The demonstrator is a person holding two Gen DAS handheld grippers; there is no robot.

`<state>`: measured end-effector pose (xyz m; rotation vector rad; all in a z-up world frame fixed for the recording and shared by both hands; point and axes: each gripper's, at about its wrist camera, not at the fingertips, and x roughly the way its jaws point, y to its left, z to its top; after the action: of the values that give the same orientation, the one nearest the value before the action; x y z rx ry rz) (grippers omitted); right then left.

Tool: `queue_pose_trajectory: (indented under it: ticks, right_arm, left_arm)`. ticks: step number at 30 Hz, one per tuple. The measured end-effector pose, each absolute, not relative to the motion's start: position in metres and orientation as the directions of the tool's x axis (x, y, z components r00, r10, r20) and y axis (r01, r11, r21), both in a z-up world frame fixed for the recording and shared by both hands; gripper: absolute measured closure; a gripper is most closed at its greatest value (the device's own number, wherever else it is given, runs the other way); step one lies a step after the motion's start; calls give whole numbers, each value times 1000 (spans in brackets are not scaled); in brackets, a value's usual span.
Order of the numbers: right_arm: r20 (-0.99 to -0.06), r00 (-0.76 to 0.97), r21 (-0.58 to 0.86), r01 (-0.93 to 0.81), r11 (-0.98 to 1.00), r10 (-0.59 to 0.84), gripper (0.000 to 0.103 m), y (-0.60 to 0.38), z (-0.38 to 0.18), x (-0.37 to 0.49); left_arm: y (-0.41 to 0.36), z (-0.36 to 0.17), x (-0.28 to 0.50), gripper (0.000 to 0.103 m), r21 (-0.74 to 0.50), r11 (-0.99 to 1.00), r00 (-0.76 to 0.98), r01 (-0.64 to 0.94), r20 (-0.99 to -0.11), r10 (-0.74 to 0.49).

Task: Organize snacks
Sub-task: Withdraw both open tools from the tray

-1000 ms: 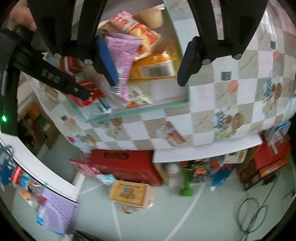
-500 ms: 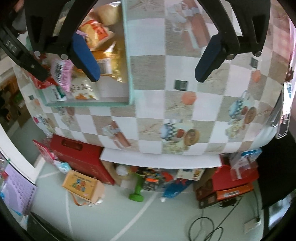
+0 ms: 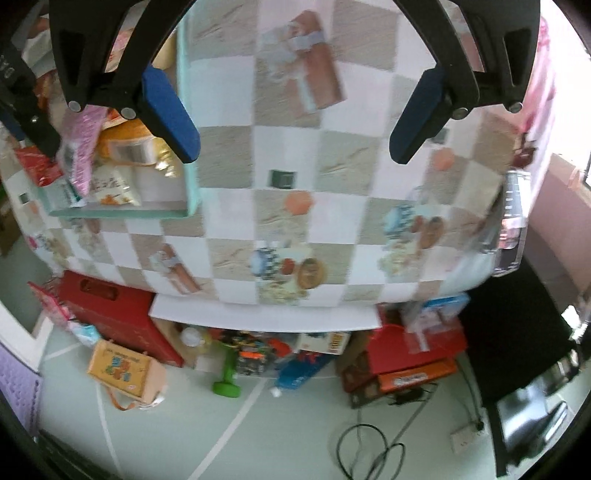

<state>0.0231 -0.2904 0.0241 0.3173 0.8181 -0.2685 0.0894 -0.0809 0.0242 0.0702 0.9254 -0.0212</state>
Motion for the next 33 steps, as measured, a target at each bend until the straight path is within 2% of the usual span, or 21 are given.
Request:
queue_pose_trajectory:
  ticks: [8,24,33]
  right_arm:
    - [-736,667,138,311,940,-112,0,-261,25,5]
    - [-770,635,81,205,975,-69,0,-196,5,-44]
    - [-775,628,64,199,978,-77,0,-187,2,-51]
  left_arm:
    - [-50,27,54,1,136,991,616,-6,-780,111]
    - [0,8,-7,1,98,994,536,-45,-837,107]
    - [10,0,-16,1,85,994,502,-63,-858,106]
